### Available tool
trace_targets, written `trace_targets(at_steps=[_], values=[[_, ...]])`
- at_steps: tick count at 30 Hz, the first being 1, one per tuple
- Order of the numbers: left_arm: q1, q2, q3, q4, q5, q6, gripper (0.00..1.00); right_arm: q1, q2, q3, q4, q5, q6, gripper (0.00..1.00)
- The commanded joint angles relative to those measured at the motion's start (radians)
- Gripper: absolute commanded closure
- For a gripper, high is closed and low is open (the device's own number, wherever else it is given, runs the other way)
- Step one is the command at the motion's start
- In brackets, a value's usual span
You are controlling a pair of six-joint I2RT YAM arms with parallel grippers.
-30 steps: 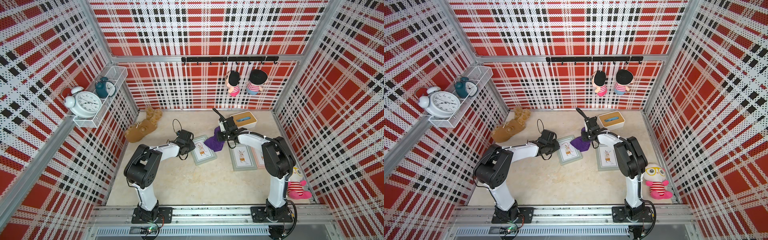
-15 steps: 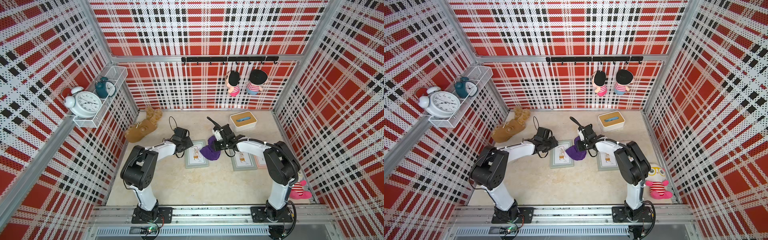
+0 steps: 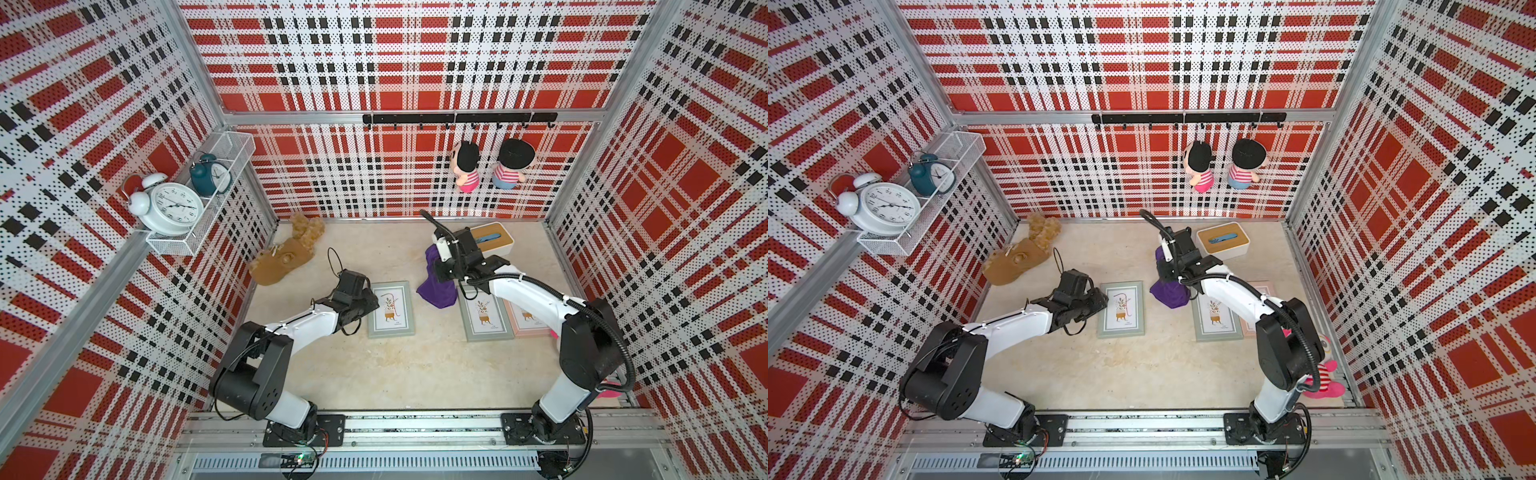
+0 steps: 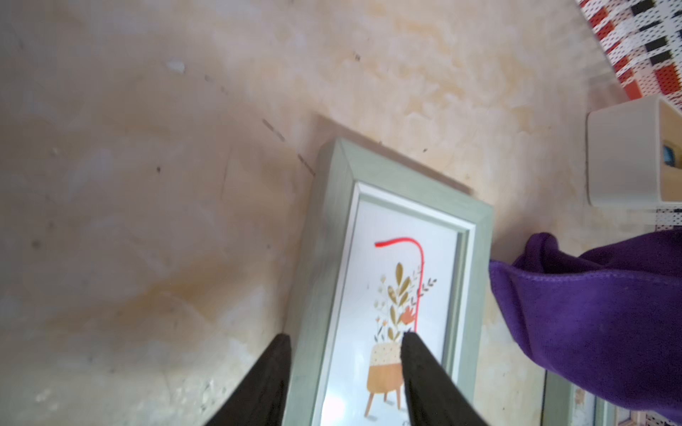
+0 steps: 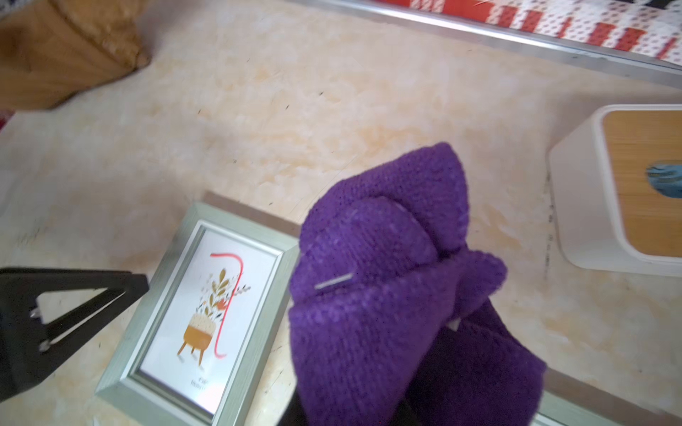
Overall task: Wipe the picture frame with a cloth
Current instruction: Move the picture frame to the center of the board, then wipe the dirt from the picture frame.
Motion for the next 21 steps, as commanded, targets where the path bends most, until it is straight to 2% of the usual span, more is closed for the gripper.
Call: trace_targets(at_steps=[1,6,10,15,17,21], values=[[-0.022,-0.021,-0.044,0.025,-0.019,-0.043,0.54,0.073,0.031,-0.035,-0.081,-0.062,-0.097,1.0],[-0.041,-0.029,-0.083,0.038,-0.067,-0.095,0.59,0.113,0.076,-0.076,-0.085,-0.22,-0.087,1.0],[-0.052,-0.04,-0.091,0.03,-0.091,-0.098,0.6,0.113,0.131,-0.097,-0.053,-0.296,-0.061,1.0],[-0.052,-0.029,-0.098,0.039,-0.08,-0.077,0.6,0.113,0.205,-0.07,-0.052,-0.299,-0.05,1.0],[-0.052,-0.014,-0.093,0.04,-0.071,-0.056,0.65,0.113,0.228,-0.05,-0.053,-0.281,-0.056,1.0],[-0.049,0.014,-0.065,0.002,-0.1,-0.025,0.68,0.097,0.281,0.03,-0.087,-0.217,-0.065,1.0]])
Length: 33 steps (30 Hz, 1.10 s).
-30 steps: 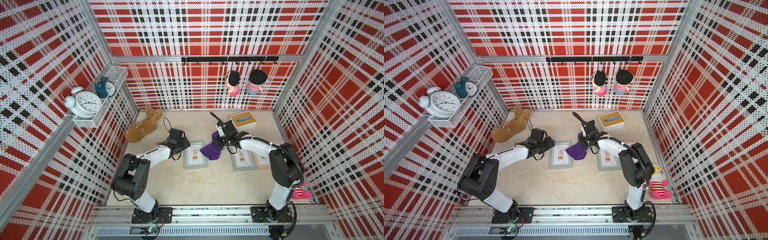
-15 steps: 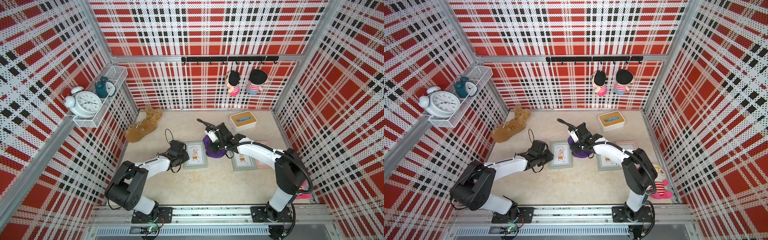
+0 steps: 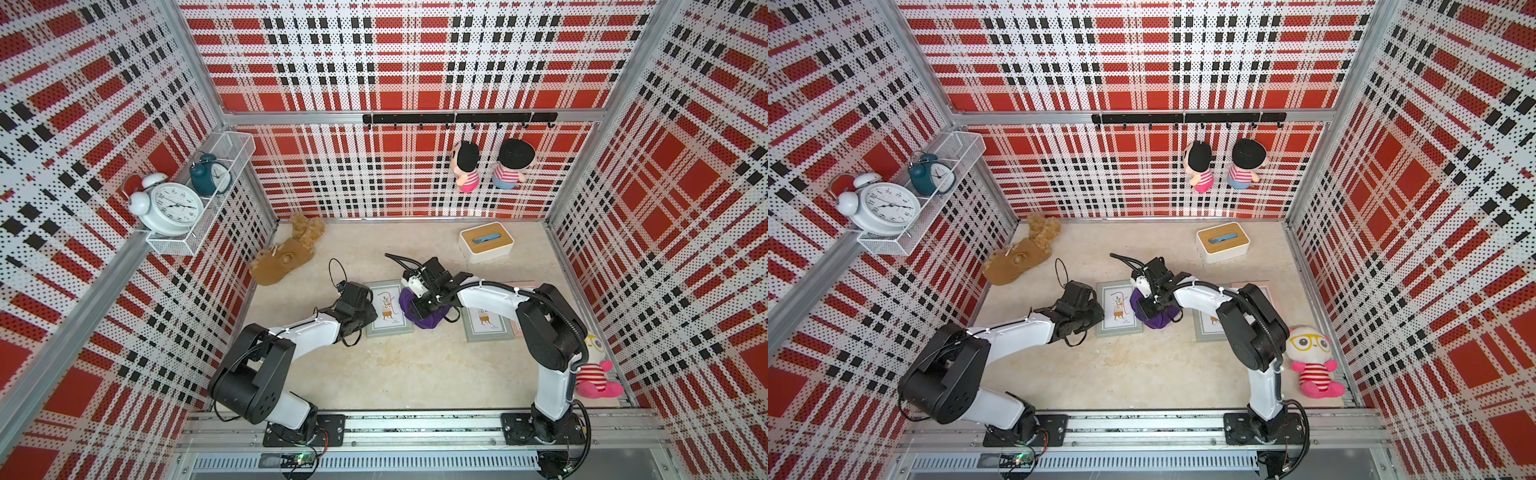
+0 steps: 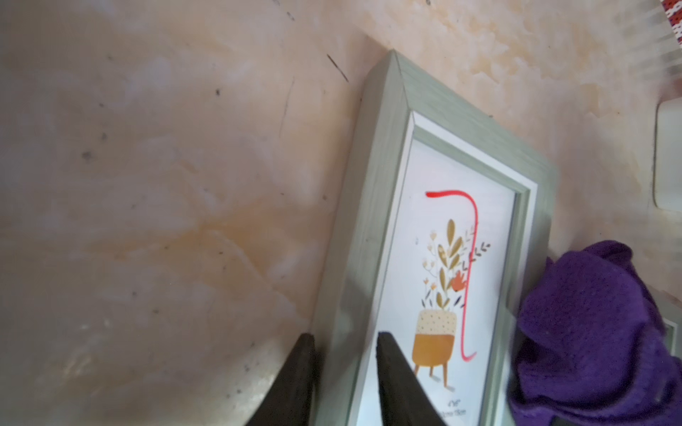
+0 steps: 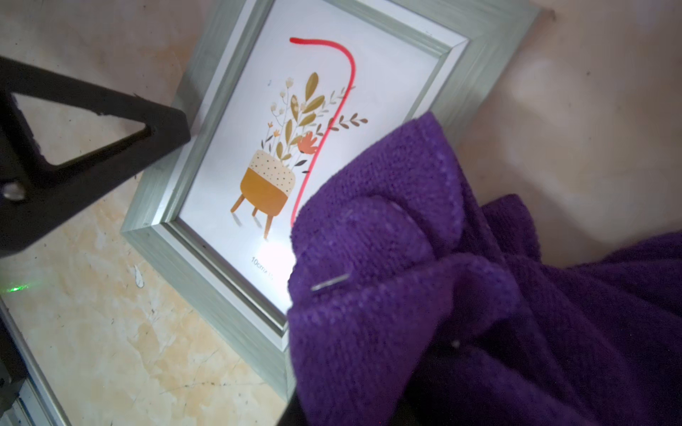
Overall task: Wipe the picture frame with a cloth
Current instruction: Wipe the dirt from the picture frame.
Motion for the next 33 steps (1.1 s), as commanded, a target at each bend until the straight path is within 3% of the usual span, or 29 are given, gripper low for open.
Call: trace_targets(at_steps=[1,7,16,24,27,33], values=[[-0.003,0.032,0.023,-0.022,-0.02,0.039,0.68,-0.02,0.065,0.066,-0.025,0.055,-0.019,1.0],[-0.003,0.071,0.024,-0.032,-0.037,0.039,0.69,-0.043,0.108,0.153,0.004,0.049,-0.012,1.0],[-0.005,0.094,0.023,-0.062,-0.074,0.039,0.74,-0.045,0.124,0.141,0.166,-0.225,0.085,1.0],[-0.012,0.123,0.019,-0.077,-0.106,0.033,0.77,-0.077,0.218,0.148,0.203,-0.163,0.2,1.0],[-0.012,0.126,0.009,-0.084,-0.106,-0.028,0.78,-0.079,0.186,0.081,0.19,-0.162,0.212,1.0],[-0.029,0.142,-0.003,-0.072,-0.118,-0.074,0.79,-0.077,0.016,-0.243,0.269,-0.212,0.246,1.0]])
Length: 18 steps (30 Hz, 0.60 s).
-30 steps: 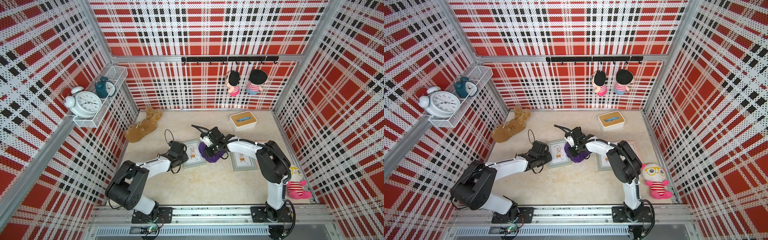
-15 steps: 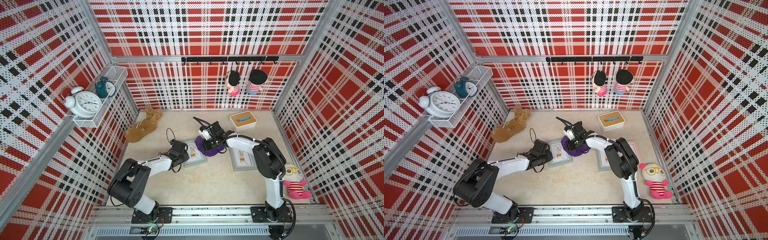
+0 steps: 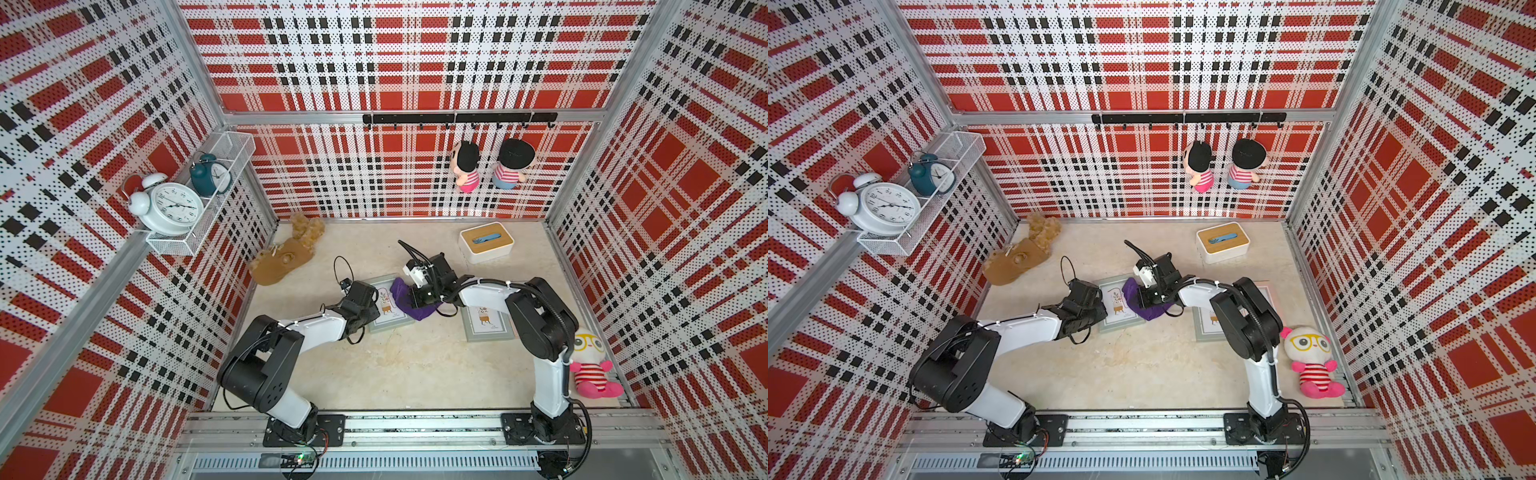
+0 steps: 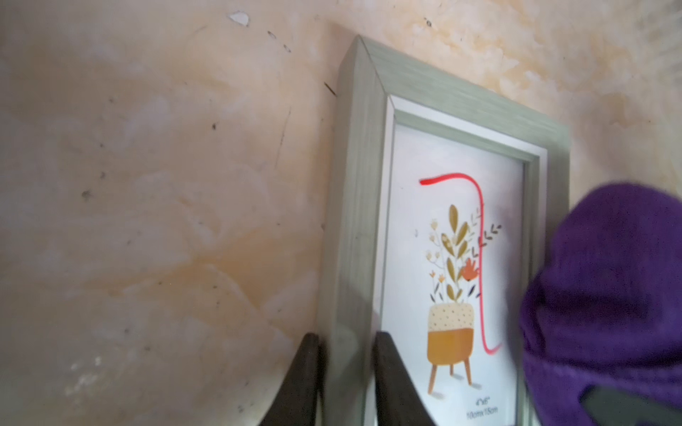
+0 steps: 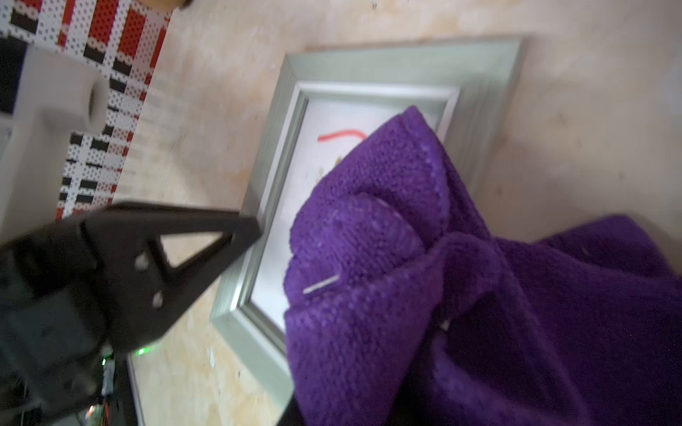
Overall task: Wipe the picture frame with a cloth
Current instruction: Wipe the dirt from the picture frame.
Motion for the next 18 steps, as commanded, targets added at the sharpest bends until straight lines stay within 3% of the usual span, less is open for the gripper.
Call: trace_targets(at_steps=[1,5,10,14,16,18], values=[[-0.006,0.073,-0.04,-0.087,-0.023,-0.053,0.79,-0.007,-0.047,-0.158,-0.08,0.007,0.024,1.0],[-0.01,0.077,-0.04,-0.086,-0.042,-0.032,0.79,-0.023,-0.009,-0.103,-0.084,0.006,-0.003,1.0],[-0.027,0.084,-0.022,-0.09,-0.052,0.032,0.79,-0.103,0.187,0.193,-0.114,0.021,-0.005,1.0],[-0.038,0.104,-0.008,-0.092,-0.056,0.057,0.79,-0.106,0.324,0.451,-0.215,0.061,-0.022,1.0],[-0.038,0.114,-0.005,-0.093,-0.056,0.05,0.79,-0.103,0.33,0.463,-0.216,0.046,-0.012,1.0],[-0.038,0.119,-0.005,-0.094,-0.056,0.035,0.79,-0.091,0.292,0.375,-0.184,0.033,-0.012,1.0]])
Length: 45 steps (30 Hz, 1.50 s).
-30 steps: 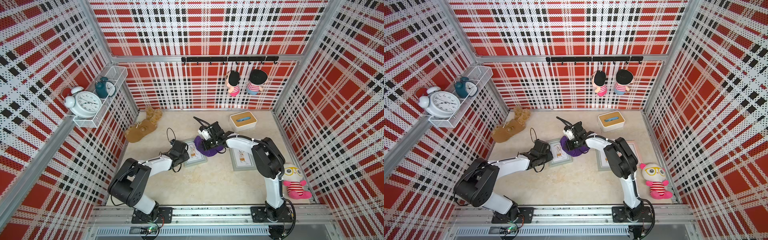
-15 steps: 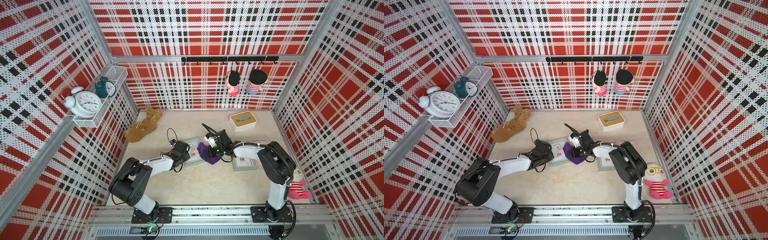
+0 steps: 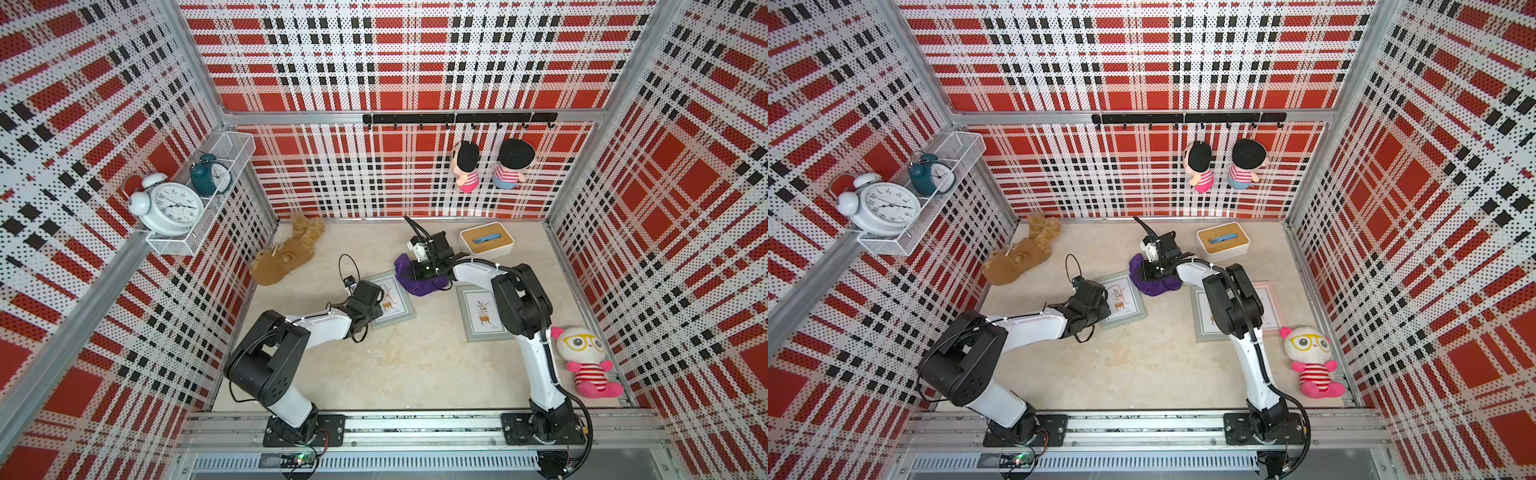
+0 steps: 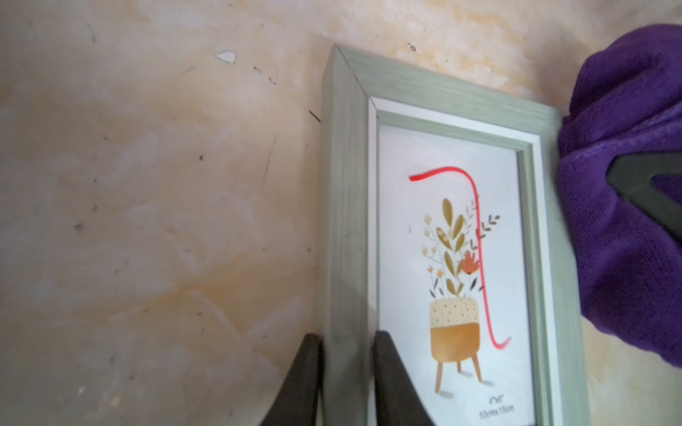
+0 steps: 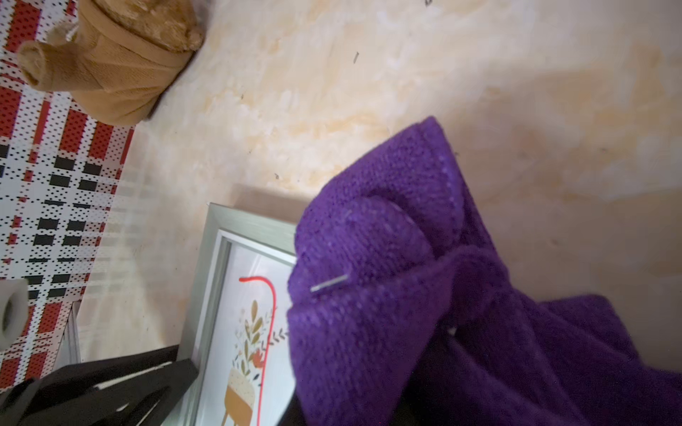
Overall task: Wipe the picture frame with a cloth
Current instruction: Wipe the dirt from the picture frame.
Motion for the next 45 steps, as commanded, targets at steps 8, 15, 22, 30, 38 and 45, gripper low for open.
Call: trace_targets(at_steps=[8,15,22,30,38,45], values=[[-0.005,0.073,-0.041,-0.11,0.023,-0.02,0.79,0.051,-0.359,-0.572,0.095,0.044,0.013,1.0],[-0.006,0.053,-0.055,-0.103,0.011,-0.007,0.79,0.054,-0.343,-0.433,0.116,-0.022,0.038,1.0],[-0.006,0.054,-0.065,-0.08,0.033,0.004,0.79,0.059,-0.082,-0.114,-0.036,0.011,-0.022,1.0],[-0.011,0.038,-0.076,-0.075,0.02,0.039,0.8,0.051,0.14,0.216,-0.116,0.052,0.018,1.0],[-0.006,0.08,-0.069,-0.077,0.023,-0.028,0.81,0.087,-0.118,-0.271,0.02,0.026,0.009,1.0],[-0.006,0.09,-0.072,-0.063,0.04,-0.021,0.81,0.097,-0.249,-0.477,0.043,0.023,-0.011,1.0]])
